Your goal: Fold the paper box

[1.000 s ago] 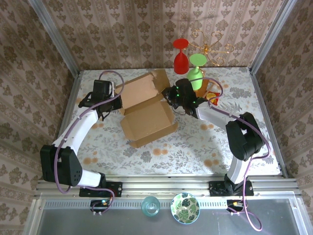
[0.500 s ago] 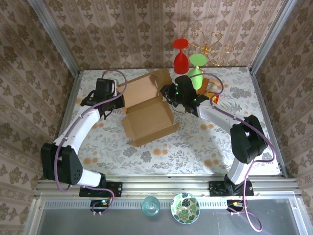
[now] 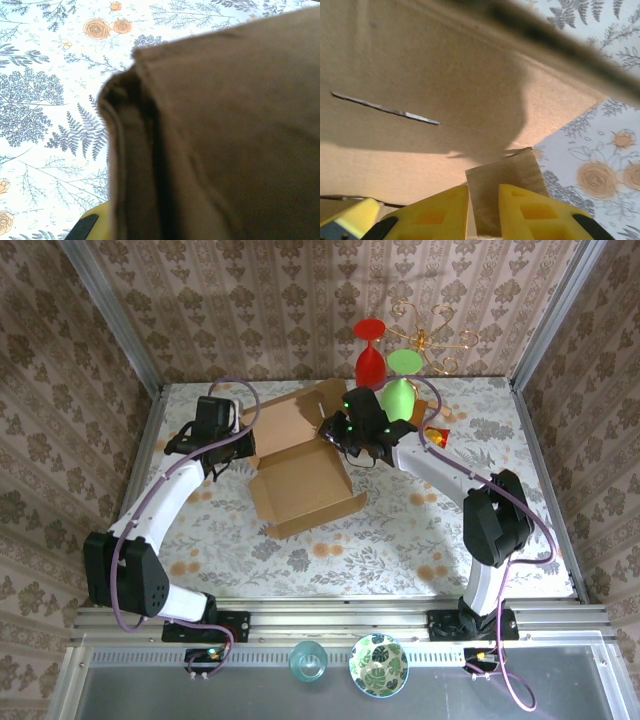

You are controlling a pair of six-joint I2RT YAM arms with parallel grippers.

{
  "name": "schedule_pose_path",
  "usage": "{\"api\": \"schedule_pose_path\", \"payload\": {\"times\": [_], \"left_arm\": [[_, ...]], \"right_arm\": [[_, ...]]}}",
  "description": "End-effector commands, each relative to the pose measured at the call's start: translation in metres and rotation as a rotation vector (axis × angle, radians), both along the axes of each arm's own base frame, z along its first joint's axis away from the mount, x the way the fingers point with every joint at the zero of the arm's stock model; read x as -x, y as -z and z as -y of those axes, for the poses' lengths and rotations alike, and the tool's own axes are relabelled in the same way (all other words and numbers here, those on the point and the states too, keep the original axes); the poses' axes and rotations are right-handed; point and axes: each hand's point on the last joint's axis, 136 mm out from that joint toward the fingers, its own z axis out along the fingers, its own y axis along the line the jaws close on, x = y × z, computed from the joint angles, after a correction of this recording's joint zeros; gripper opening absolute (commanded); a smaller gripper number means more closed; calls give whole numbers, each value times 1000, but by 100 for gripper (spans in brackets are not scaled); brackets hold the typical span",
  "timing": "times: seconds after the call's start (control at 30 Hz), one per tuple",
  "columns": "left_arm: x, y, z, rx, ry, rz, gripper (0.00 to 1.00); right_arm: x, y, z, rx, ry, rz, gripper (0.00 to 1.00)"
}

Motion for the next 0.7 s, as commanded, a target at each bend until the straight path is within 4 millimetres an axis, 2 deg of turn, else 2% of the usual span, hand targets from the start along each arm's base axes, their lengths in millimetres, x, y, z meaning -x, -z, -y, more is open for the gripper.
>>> {"api": "schedule_pose_path", "payload": {"times": [0.0,0.27,0.4,0.5,0.67], "left_arm": [[-2,-16,5,9,20,27,0],[-1,-20,6,4,26,33,0],[0,-19,6,-4,28,31,0],[1,-18,4,-14,34,26,0],[-2,-13,-8,-2,53,2,0]], "right_arm": [[8,15,-1,117,-62,-24,24],[8,19,-9,195,-122,-39,24],[7,13,-11,216,-138,-17,24],[5,-6,-10,214,-147,41,25],[6,-68,-6,225,-204,207,30]]}}
